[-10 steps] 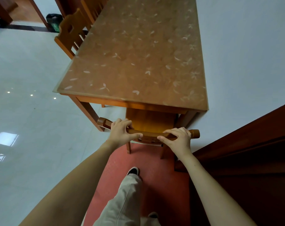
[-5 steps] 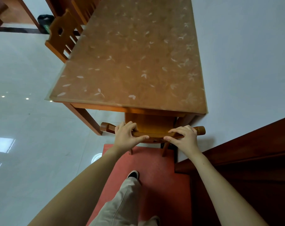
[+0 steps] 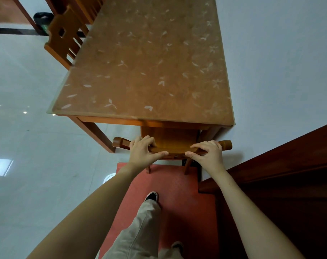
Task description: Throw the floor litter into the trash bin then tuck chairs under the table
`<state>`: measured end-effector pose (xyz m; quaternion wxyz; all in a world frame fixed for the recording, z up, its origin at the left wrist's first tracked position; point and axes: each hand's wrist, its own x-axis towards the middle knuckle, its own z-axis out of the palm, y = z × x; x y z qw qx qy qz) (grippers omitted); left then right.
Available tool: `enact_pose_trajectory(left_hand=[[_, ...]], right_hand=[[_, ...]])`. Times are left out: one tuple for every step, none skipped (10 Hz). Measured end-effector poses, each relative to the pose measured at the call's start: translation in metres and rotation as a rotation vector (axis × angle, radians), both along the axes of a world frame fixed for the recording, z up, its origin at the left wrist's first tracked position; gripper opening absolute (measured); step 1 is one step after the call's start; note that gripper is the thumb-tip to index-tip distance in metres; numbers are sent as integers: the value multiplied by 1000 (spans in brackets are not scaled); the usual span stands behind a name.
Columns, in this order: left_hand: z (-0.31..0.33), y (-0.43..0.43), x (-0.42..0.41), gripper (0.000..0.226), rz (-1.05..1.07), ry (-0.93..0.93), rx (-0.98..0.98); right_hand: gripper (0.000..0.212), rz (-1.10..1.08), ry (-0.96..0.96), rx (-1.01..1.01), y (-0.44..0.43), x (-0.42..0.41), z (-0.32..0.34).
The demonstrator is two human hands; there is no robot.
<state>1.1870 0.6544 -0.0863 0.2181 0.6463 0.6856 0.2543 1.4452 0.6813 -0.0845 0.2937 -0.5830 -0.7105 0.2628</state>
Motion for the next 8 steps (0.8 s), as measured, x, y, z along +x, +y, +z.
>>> enact_pose_trajectory(left_hand=[[-2, -1, -1, 60, -5, -2, 12], [-2, -2, -3, 60, -17, 0, 4], [-1, -5, -3, 58, -21, 11, 12], [1, -8, -2, 54, -32, 61, 22], [4, -12, -3, 44, -66, 97, 50], [12, -18, -8, 37, -138, 120, 67], [23, -25, -14, 43, -200, 95, 66], [45, -32, -14, 50, -238, 102, 78]], right_hand=[[38, -11, 3, -5, -3, -2, 0], [32, -28, -27, 3, -8, -3, -2], [33, -27, -58, 13, -10, -2, -3], [30, -33, -71, 13, -11, -2, 0], [32, -26, -96, 7, -14, -4, 3], [36, -11, -99, -26, -19, -5, 11], [41, -3, -66, -38, -23, -8, 24], [49, 10, -34, -9, -28, -14, 48]])
